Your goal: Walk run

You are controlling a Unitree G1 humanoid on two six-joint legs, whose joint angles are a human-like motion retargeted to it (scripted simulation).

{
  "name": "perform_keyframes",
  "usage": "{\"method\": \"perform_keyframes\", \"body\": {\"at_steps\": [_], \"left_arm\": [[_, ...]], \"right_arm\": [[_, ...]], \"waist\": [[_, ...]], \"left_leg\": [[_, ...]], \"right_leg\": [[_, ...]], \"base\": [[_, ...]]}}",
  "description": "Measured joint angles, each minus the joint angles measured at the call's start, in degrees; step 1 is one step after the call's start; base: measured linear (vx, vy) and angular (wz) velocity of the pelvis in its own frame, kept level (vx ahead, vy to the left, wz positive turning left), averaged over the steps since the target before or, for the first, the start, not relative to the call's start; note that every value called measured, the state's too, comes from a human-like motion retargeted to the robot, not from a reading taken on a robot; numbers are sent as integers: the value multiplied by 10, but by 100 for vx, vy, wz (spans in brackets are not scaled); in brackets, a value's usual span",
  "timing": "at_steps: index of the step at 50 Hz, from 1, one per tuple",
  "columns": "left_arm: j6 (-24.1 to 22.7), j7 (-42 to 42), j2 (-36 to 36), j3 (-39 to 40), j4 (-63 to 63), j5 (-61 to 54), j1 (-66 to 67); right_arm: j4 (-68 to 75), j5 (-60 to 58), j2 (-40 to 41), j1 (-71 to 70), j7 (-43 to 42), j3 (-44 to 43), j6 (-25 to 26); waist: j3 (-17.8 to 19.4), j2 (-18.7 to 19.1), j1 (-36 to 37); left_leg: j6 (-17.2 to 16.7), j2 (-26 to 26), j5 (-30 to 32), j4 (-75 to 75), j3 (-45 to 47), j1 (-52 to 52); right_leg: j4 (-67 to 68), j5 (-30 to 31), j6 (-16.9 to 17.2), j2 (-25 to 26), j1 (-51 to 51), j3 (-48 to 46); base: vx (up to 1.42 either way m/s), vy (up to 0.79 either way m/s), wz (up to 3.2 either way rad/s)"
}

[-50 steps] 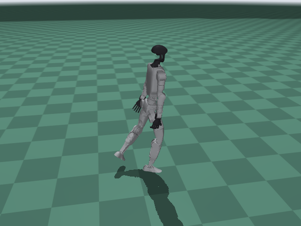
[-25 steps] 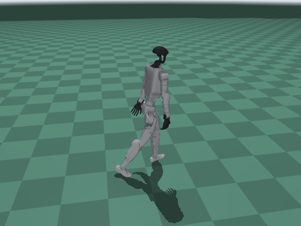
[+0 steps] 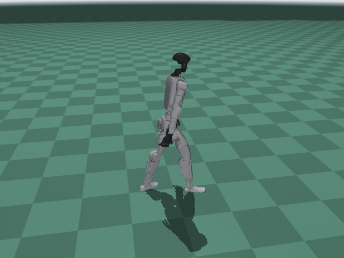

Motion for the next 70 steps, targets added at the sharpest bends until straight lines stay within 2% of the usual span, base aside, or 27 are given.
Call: {"method": "perform_keyframes", "body": {"at_steps": [2,5,7,9,11,13,17,20,22,25,27,31,33,36,38,40,42,45,47,49,52,54,57,60,64,66,70], "left_arm": [[-3,3,-6,1,-1,-3,5],[-5,-2,-15,17,6,7,25],[0,-4,-18,27,15,22,49],[6,15,-32,39,28,39,75],[15,32,-53,53,45,50,100],[29,28,-63,58,66,53,118],[53,0,-70,64,92,72,132],[58,12,-77,68,102,74,141],[60,23,-82,71,107,70,151],[66,25,-89,74,116,67,157],[73,21,-95,76,121,68,154],[76,8,-106,76,122,75,151],[75,-2,-105,74,119,82,148],[77,-8,-100,68,111,94,140],[77,-7,-96,65,106,99,137],[75,-6,-92,69,101,95,131],[75,-4,-88,71,95,82,126],[70,-8,-83,54,85,60,116],[61,-16,-78,49,77,50,106],[53,-21,-67,48,69,39,94],[43,-14,-47,23,57,24,71],[34,-5,-35,5,49,25,55],[18,-3,-20,-9,33,25,31],[1,-2,-9,-16,18,15,11],[-10,-2,-7,-12,2,2,-12],[-12,-7,-15,-15,-4,0,-14],[-16,-14,-40,-10,-12,4,6]], "right_arm": [[-2,-2,-2,-1,0,-6,2],[-3,1,-7,-8,-4,-8,6],[0,14,-9,-12,1,-5,9],[7,25,-11,-21,5,-12,18],[9,36,-11,-30,7,-11,27],[5,47,-13,-39,15,3,29],[-13,38,-26,-75,18,23,23],[-21,25,-33,-114,-3,34,13],[-29,24,-38,-133,-6,45,7],[-46,21,-45,-162,6,50,1],[-57,21,-49,-179,9,49,-4],[-71,28,-48,-200,8,50,-14],[-72,32,-43,-202,11,52,-15],[-65,36,-36,-194,17,54,-15],[-53,31,-35,-180,21,55,-16],[-40,17,-30,-163,17,57,-14],[-31,9,-22,-136,3,67,-15],[-17,10,-24,-94,-14,68,-17],[-11,1,-25,-77,-25,61,-15],[-7,-2,-24,-67,-34,61,-17],[2,15,-25,-56,-34,53,-16],[9,21,-25,-49,-28,37,-11],[21,23,-25,-44,-22,24,-4],[32,26,-26,-43,-25,24,-1],[42,23,-17,-48,-23,20,3],[41,22,-16,-45,-17,19,1],[36,8,-19,-47,-18,14,6]], "waist": [[-10,1,1],[-29,0,-4],[-36,1,-12],[-42,-4,-7],[-46,-26,7],[-48,-55,20],[-36,-91,23],[-23,-59,49],[-19,-46,65],[-7,-22,91],[2,-9,108],[10,-10,139],[8,-10,139],[3,-12,143],[0,-14,158],[-1,-19,166],[0,-20,168],[-13,10,163],[-10,34,159],[-4,47,144],[3,41,115],[3,36,98],[6,24,73],[12,15,41],[20,2,16],[18,5,18],[4,9,23]], "left_leg": [[-8,-5,-7,3,-7,16],[-24,-14,10,14,-6,37],[-37,-12,61,35,-4,53],[-46,-7,146,75,17,56],[-36,-7,243,139,66,48],[-25,-10,280,237,98,17],[-5,37,159,403,148,-77],[-45,64,127,426,116,-180],[-43,75,115,368,134,-219],[-36,86,113,249,149,-265],[-39,78,119,174,115,-298],[-57,63,135,74,90,-354],[-48,60,128,67,101,-366],[-5,62,152,108,108,-369],[2,65,178,128,84,-363],[16,66,161,171,40,-368],[26,60,139,182,4,-356],[45,91,107,155,44,-291],[36,105,89,145,18,-257],[31,110,73,135,13,-226],[39,80,73,85,40,-175],[39,57,73,57,35,-149],[34,26,65,27,34,-112],[32,-3,48,15,14,-79],[22,-23,23,9,-3,-31],[12,-20,11,9,-7,-8],[-8,-20,3,19,-6,27]], "right_leg": [[22,5,-11,-6,-7,-12],[76,48,-58,-35,-4,-69],[111,38,-83,-28,-4,-13],[141,6,-78,-40,9,11],[124,-13,-70,-61,51,17],[101,-25,-59,-97,96,-8],[71,-47,-36,-135,164,-31],[9,-44,-35,-77,228,-75],[-18,-47,-29,-49,259,-86],[-48,-60,-25,-4,304,-93],[-63,-69,-17,20,334,-94],[-78,-85,6,27,375,-86],[-77,-95,18,31,391,-86],[-68,-94,45,32,412,-84],[-55,-74,66,28,425,-61],[-34,-36,80,17,432,-39],[7,26,72,4,433,-37],[114,142,22,2,411,-56],[225,182,-18,-12,378,-77],[332,142,-39,-40,330,-87],[435,78,-31,-83,232,-81],[440,48,-24,-91,175,-84],[362,13,-13,-80,103,-72],[205,-3,-19,-54,59,-62],[27,2,-22,-10,21,-9],[2,-3,-12,-5,15,-14],[53,34,-61,-29,25,-82]], "base": [[79,-18,19],[75,-17,19],[92,-26,49],[98,-27,48],[83,-21,9],[62,-19,20],[63,-28,79],[52,-26,5],[46,-23,-18],[64,-23,-27],[51,-14,-42],[59,-10,-53],[67,-8,-17],[76,-4,-18],[83,1,-68],[78,-1,-81],[94,1,-60],[87,7,-17],[85,10,-56],[50,6,-60],[60,4,10],[52,0,48],[52,-3,43],[52,-9,65],[58,-16,64],[77,-22,35],[75,-21,25]]}}
